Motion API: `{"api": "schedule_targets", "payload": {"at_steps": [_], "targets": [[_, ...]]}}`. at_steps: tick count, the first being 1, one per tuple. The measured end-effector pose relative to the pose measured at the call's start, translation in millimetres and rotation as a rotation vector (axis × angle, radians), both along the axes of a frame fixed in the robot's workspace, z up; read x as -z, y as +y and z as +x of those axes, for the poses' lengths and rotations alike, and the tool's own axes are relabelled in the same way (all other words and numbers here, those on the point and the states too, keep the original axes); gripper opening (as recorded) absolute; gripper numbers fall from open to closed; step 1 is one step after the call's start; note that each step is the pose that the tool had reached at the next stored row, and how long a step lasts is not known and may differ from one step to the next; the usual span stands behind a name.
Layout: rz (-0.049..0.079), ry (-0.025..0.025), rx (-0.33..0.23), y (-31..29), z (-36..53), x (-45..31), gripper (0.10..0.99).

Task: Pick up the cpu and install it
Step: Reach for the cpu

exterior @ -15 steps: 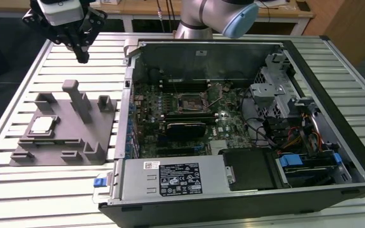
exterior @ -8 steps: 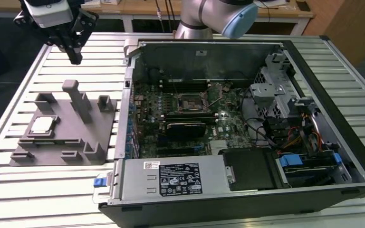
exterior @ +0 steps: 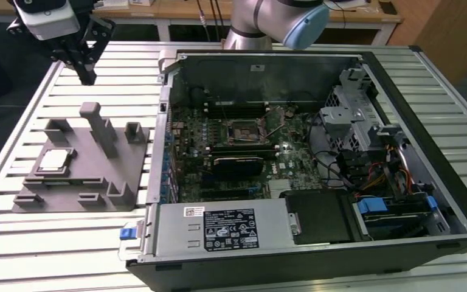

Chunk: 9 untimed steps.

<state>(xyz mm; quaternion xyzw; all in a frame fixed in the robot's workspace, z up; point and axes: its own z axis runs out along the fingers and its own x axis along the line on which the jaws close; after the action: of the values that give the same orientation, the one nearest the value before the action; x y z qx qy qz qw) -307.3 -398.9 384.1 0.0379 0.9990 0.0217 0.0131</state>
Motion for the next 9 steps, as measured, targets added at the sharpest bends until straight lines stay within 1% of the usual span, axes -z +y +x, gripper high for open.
{"api": "schedule_targets", "payload": {"at_steps": [9], "targets": [[0.000, 0.0001, 0.000, 0.0, -12.1, 4.6, 0.106]]}}
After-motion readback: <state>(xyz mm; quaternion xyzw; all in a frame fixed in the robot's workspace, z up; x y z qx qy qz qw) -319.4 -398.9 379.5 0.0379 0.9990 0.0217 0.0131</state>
